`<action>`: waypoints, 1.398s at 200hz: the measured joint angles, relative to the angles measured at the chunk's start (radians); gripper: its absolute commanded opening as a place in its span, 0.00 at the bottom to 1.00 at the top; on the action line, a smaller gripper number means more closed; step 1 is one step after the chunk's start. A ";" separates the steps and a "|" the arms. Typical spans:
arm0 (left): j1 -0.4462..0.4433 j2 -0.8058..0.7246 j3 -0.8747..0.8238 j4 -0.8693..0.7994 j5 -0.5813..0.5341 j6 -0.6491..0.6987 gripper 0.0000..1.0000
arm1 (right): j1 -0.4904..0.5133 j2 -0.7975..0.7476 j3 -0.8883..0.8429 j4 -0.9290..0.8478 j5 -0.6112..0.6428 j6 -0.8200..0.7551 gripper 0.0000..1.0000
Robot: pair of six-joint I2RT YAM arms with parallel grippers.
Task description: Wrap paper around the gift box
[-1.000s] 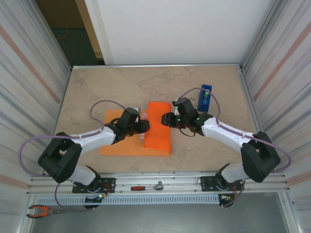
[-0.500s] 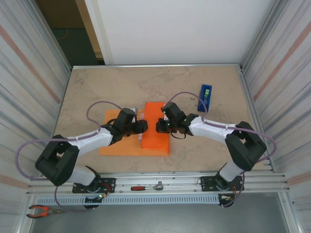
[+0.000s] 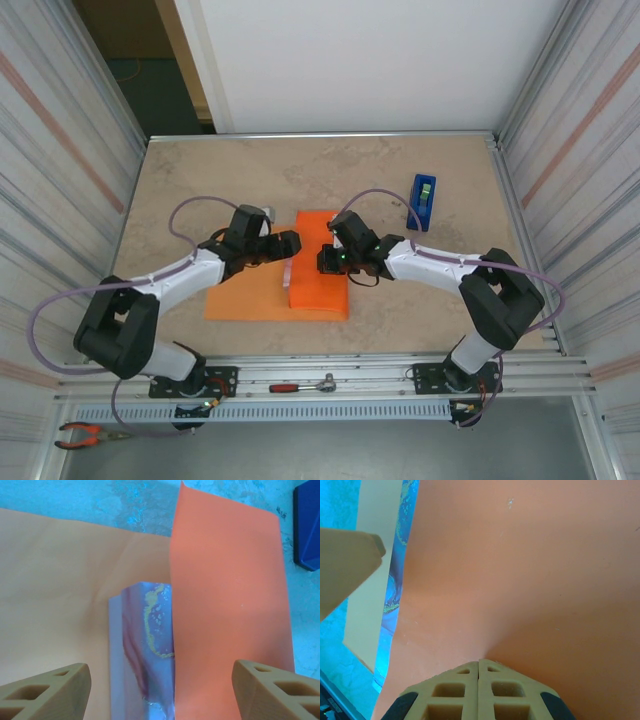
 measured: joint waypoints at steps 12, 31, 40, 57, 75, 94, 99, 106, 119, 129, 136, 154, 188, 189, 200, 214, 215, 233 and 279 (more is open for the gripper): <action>-0.005 0.017 0.001 -0.001 0.008 -0.001 0.75 | 0.000 0.000 0.000 0.000 0.000 0.000 0.00; -0.021 0.031 0.000 -0.002 0.014 -0.001 0.75 | 0.000 0.000 0.000 0.000 0.000 0.000 0.00; -0.031 0.031 -0.001 -0.002 0.014 -0.002 0.74 | 0.000 0.000 0.000 0.000 0.000 0.000 0.00; -0.049 0.031 -0.007 0.001 0.012 -0.005 0.73 | 0.000 0.000 0.000 0.000 0.000 0.000 0.00; -0.075 0.031 -0.027 0.006 -0.003 -0.018 0.73 | 0.000 0.000 0.000 0.000 0.000 0.000 0.00; -0.101 0.027 -0.055 0.029 -0.027 -0.039 0.69 | 0.000 0.000 0.000 0.000 0.000 0.000 0.00; -0.104 0.023 -0.059 0.034 -0.033 -0.045 0.67 | 0.000 0.000 0.000 0.000 0.000 0.000 0.00; -0.108 0.018 -0.068 0.047 -0.040 -0.052 0.64 | 0.000 0.000 0.000 0.000 0.000 0.000 0.00; -0.113 0.014 -0.081 0.070 -0.048 -0.066 0.57 | 0.000 0.000 0.000 0.000 0.000 0.000 0.00; -0.113 0.014 -0.087 0.087 -0.049 -0.073 0.54 | -0.005 0.000 0.000 0.000 -0.001 0.000 0.00; -0.113 0.014 -0.088 0.097 -0.050 -0.076 0.52 | -0.008 0.000 0.000 0.000 -0.002 0.000 0.00; -0.116 0.019 -0.089 0.112 -0.051 -0.081 0.48 | -0.033 -0.002 -0.005 0.002 -0.019 0.000 0.00; -0.136 0.043 -0.085 0.154 -0.060 -0.084 0.47 | -0.123 -0.046 -0.027 0.002 -0.045 0.001 0.06; -0.137 0.043 -0.085 0.155 -0.060 -0.084 0.47 | -0.125 -0.047 -0.027 0.002 -0.046 0.001 0.06; -0.145 0.052 -0.080 0.165 -0.066 -0.086 0.47 | -0.154 -0.073 -0.027 -0.001 -0.054 0.001 0.07; -0.156 0.056 -0.080 0.175 -0.079 -0.093 0.47 | -0.180 -0.115 -0.027 -0.014 -0.061 0.000 0.07; -0.156 0.056 -0.080 0.175 -0.079 -0.093 0.47 | -0.182 -0.119 -0.027 -0.016 -0.061 0.000 0.07; -0.167 0.056 -0.082 0.180 -0.097 -0.108 0.47 | -0.204 -0.175 -0.029 -0.033 -0.061 0.000 0.08; -0.206 0.050 -0.097 0.203 -0.170 -0.173 0.45 | -0.215 -0.245 -0.093 -0.041 -0.061 0.001 0.00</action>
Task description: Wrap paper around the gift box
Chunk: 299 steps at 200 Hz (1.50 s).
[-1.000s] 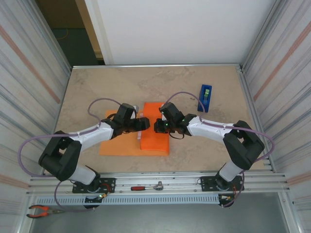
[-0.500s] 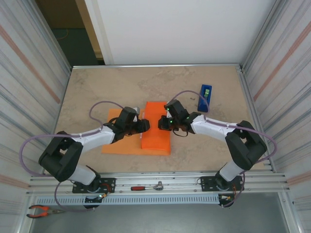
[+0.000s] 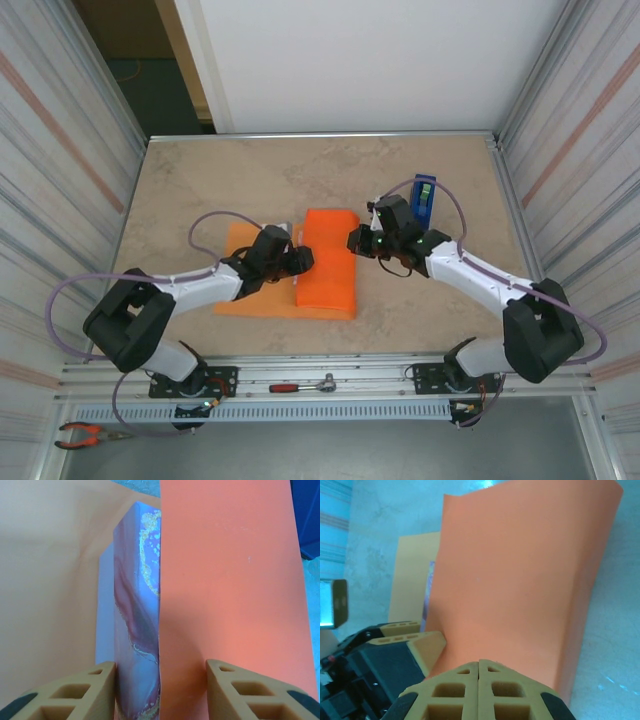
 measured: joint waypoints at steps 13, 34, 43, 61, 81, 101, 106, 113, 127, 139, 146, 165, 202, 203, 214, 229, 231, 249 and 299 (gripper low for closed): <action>-0.018 0.000 0.000 0.000 -0.027 -0.023 0.45 | 0.005 0.008 -0.007 -0.003 0.000 0.000 0.00; -0.048 0.000 0.001 -0.002 -0.073 -0.059 0.45 | 0.027 0.032 -0.007 0.002 0.000 0.000 0.00; -0.059 0.000 0.001 -0.002 -0.088 -0.069 0.46 | 0.043 0.048 -0.005 0.003 0.001 0.000 0.00; -0.066 0.000 0.006 -0.011 -0.103 -0.076 0.46 | 0.075 0.093 0.010 0.002 0.000 0.000 0.00; -0.069 0.002 0.021 -0.033 -0.114 -0.063 0.47 | 0.101 0.142 0.040 -0.004 0.001 -0.001 0.00; -0.068 0.006 0.033 -0.048 -0.115 -0.032 0.47 | 0.114 0.175 0.069 -0.005 0.002 -0.001 0.00; -0.064 0.009 0.036 -0.049 -0.114 -0.024 0.47 | 0.117 0.180 0.074 -0.005 0.004 -0.001 0.00; -0.058 0.015 0.041 -0.048 -0.106 -0.010 0.47 | 0.118 0.186 0.082 -0.007 0.005 -0.003 0.00; -0.042 0.030 0.054 -0.046 -0.081 0.016 0.46 | 0.121 0.192 0.090 -0.008 0.008 -0.008 0.00; -0.027 0.040 0.063 -0.043 -0.058 0.034 0.46 | 0.124 0.192 0.094 -0.013 0.013 -0.016 0.00; -0.020 0.045 0.065 -0.038 -0.045 0.046 0.46 | 0.124 0.192 0.095 -0.016 0.016 -0.020 0.00; -0.008 0.053 0.070 -0.031 -0.019 0.066 0.45 | 0.124 0.192 0.097 -0.020 0.020 -0.024 0.00; -0.004 0.051 0.068 -0.031 -0.013 0.061 0.44 | 0.123 0.192 0.102 -0.034 0.031 -0.027 0.00; -0.004 0.051 0.068 -0.030 -0.013 0.061 0.44 | 0.123 0.192 0.103 -0.034 0.031 -0.027 0.00; -0.005 0.047 0.060 -0.021 -0.019 0.048 0.44 | 0.123 0.193 0.108 -0.041 0.031 -0.027 0.00; -0.005 0.040 0.046 -0.006 -0.024 0.031 0.44 | 0.123 0.198 0.117 -0.049 0.034 -0.027 0.00; -0.005 0.040 0.045 -0.005 -0.024 0.030 0.44 | 0.123 0.198 0.118 -0.049 0.034 -0.027 0.00; -0.005 0.038 0.041 0.000 -0.029 0.018 0.44 | 0.123 0.204 0.121 -0.050 0.035 -0.028 0.00; -0.010 0.038 0.040 0.002 -0.038 0.014 0.44 | 0.113 0.233 0.121 -0.050 0.034 -0.032 0.00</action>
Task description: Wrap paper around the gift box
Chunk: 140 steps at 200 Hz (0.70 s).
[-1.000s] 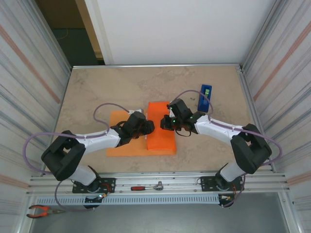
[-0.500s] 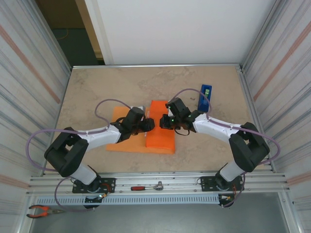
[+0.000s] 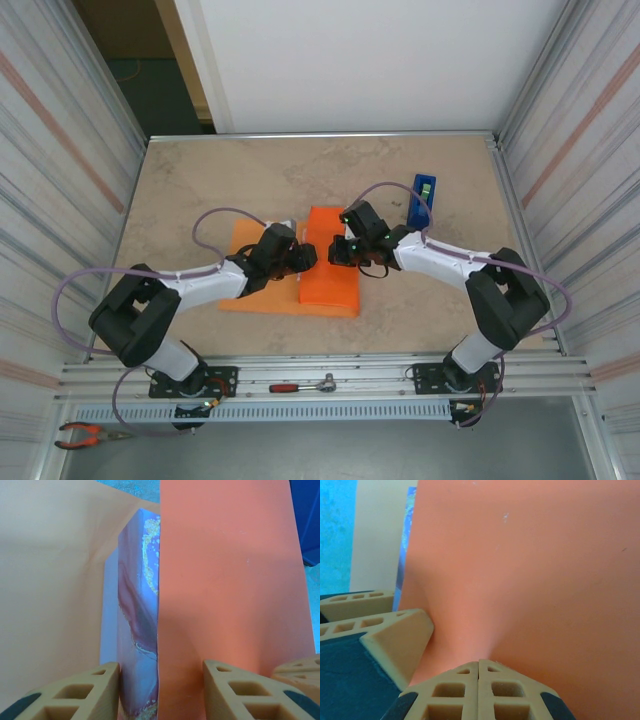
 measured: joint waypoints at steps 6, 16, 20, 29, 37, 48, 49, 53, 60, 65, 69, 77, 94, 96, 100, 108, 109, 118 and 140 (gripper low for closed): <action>0.000 0.000 0.000 0.000 0.000 0.000 0.44 | -0.005 0.006 -0.002 0.003 0.000 0.000 0.00; 0.000 0.000 0.000 0.000 0.000 0.000 0.44 | -0.013 0.010 -0.006 0.012 -0.013 0.000 0.00; 0.000 0.000 0.000 0.000 0.000 0.000 0.44 | -0.016 0.010 -0.009 0.016 -0.018 0.000 0.00; 0.000 0.000 0.000 -0.001 0.000 0.000 0.44 | -0.017 0.010 -0.016 0.027 -0.023 0.000 0.00; 0.000 0.000 0.000 -0.001 0.001 0.001 0.44 | -0.021 0.007 -0.024 0.037 -0.029 0.000 0.00; 0.000 -0.001 0.002 -0.005 0.001 0.003 0.45 | -0.023 0.003 -0.035 0.053 -0.034 0.000 0.00; 0.000 -0.002 0.002 -0.005 0.001 0.004 0.45 | -0.023 0.002 -0.036 0.055 -0.034 0.000 0.00; 0.000 -0.002 0.005 -0.010 0.001 0.005 0.46 | -0.023 0.001 -0.040 0.060 -0.035 0.000 0.00; 0.002 -0.006 0.008 -0.021 0.003 0.008 0.47 | -0.023 -0.002 -0.046 0.067 -0.035 0.000 0.00; 0.006 -0.010 0.011 -0.030 0.005 0.009 0.48 | -0.023 -0.004 -0.049 0.072 -0.035 0.000 0.00; 0.008 -0.014 0.012 -0.040 0.010 0.010 0.48 | -0.023 -0.005 -0.051 0.076 -0.035 0.000 0.00; 0.018 -0.027 0.012 -0.064 0.018 0.016 0.49 | -0.024 -0.006 -0.056 0.082 -0.036 0.000 0.00; 0.057 -0.065 0.011 -0.126 0.033 0.029 0.53 | -0.025 -0.010 -0.063 0.092 -0.037 0.000 0.00; 0.064 -0.073 0.010 -0.135 0.033 0.032 0.54 | -0.025 -0.010 -0.064 0.093 -0.038 0.000 0.00; 0.079 -0.085 0.008 -0.146 0.038 0.034 0.54 | -0.026 -0.010 -0.064 0.095 -0.039 0.000 0.00; 0.114 -0.119 0.002 -0.169 0.042 0.040 0.56 | -0.027 -0.010 -0.066 0.099 -0.042 0.000 0.00; 0.121 -0.126 0.000 -0.174 0.042 0.041 0.57 | -0.027 -0.010 -0.067 0.099 -0.042 0.000 0.00; 0.166 -0.170 -0.013 -0.194 0.046 0.048 0.60 | -0.029 -0.010 -0.068 0.101 -0.047 0.000 0.00; 0.309 -0.278 -0.063 -0.237 0.056 0.056 0.66 | -0.029 -0.010 -0.068 0.103 -0.049 0.000 0.00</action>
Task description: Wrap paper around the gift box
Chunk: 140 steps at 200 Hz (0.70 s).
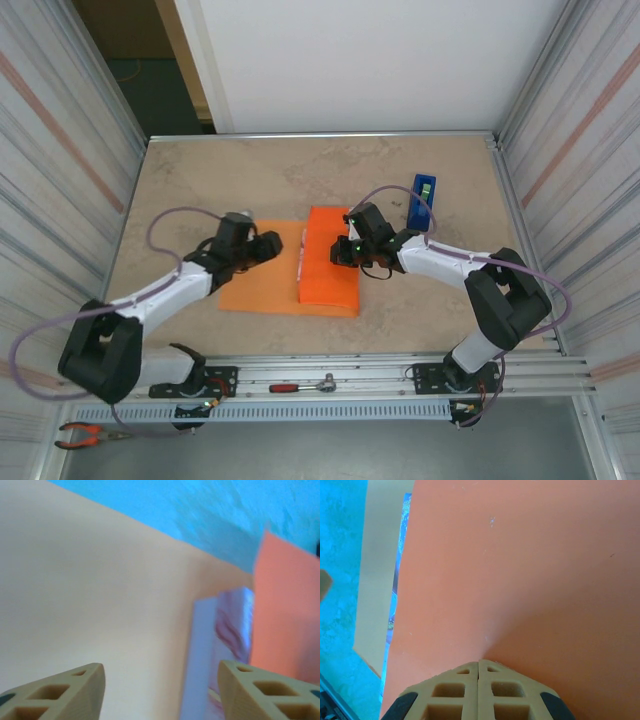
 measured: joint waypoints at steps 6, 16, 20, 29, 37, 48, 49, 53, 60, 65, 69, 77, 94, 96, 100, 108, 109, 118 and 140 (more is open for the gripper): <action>0.044 -0.027 -0.019 -0.007 0.002 0.000 0.67 | 0.000 0.000 0.000 0.000 0.000 0.000 0.00; 0.107 -0.058 -0.050 -0.021 0.007 -0.003 0.67 | 0.000 0.000 0.000 0.000 0.000 0.000 0.00; 0.134 -0.069 -0.063 -0.026 0.009 -0.003 0.68 | 0.000 0.000 0.000 0.000 0.000 0.000 0.00; 0.186 -0.086 -0.090 -0.037 0.019 -0.003 0.68 | 0.000 0.000 -0.001 0.001 0.000 0.000 0.00; 0.221 -0.092 -0.107 -0.049 0.027 -0.003 0.68 | 0.000 0.000 -0.003 0.004 0.000 0.000 0.00; 0.258 -0.092 -0.124 -0.060 0.038 -0.003 0.68 | 0.000 0.000 -0.004 0.006 0.000 0.000 0.00; 0.260 -0.091 -0.125 -0.060 0.039 -0.003 0.68 | 0.000 0.000 -0.004 0.006 0.000 0.000 0.00; 0.270 -0.089 -0.129 -0.065 0.043 -0.003 0.68 | 0.000 0.000 -0.004 0.006 0.000 0.000 0.00; 0.278 -0.085 -0.131 -0.072 0.049 -0.003 0.68 | 0.000 0.000 -0.004 0.007 0.000 0.000 0.00; 0.280 -0.081 -0.132 -0.074 0.051 -0.003 0.68 | 0.000 0.000 -0.004 0.007 0.000 0.000 0.00; 0.281 -0.079 -0.132 -0.074 0.054 -0.003 0.68 | 0.000 0.000 -0.005 0.008 0.000 0.000 0.00; 0.281 -0.074 -0.132 -0.074 0.061 -0.003 0.68 | 0.000 0.000 -0.005 0.008 0.000 0.000 0.00; 0.281 -0.061 -0.142 -0.061 0.068 -0.003 0.69 | 0.000 0.000 -0.005 0.008 0.000 0.000 0.00; 0.281 -0.059 -0.145 -0.059 0.069 -0.003 0.69 | 0.000 0.000 -0.005 0.008 0.000 0.000 0.00; 0.281 -0.054 -0.149 -0.056 0.069 -0.003 0.69 | 0.000 0.000 -0.005 0.008 0.000 0.000 0.00; 0.281 -0.044 -0.156 -0.052 0.068 -0.003 0.69 | 0.000 0.000 -0.005 0.008 0.000 0.000 0.00; 0.281 -0.042 -0.158 -0.051 0.069 -0.003 0.69 | 0.000 0.000 -0.005 0.008 0.000 0.000 0.00; 0.281 -0.028 -0.164 -0.051 0.068 -0.003 0.69 | 0.000 0.000 -0.005 0.008 0.000 0.000 0.00; 0.281 0.005 -0.171 -0.048 0.068 0.001 0.70 | 0.000 0.000 -0.005 0.008 0.000 0.000 0.00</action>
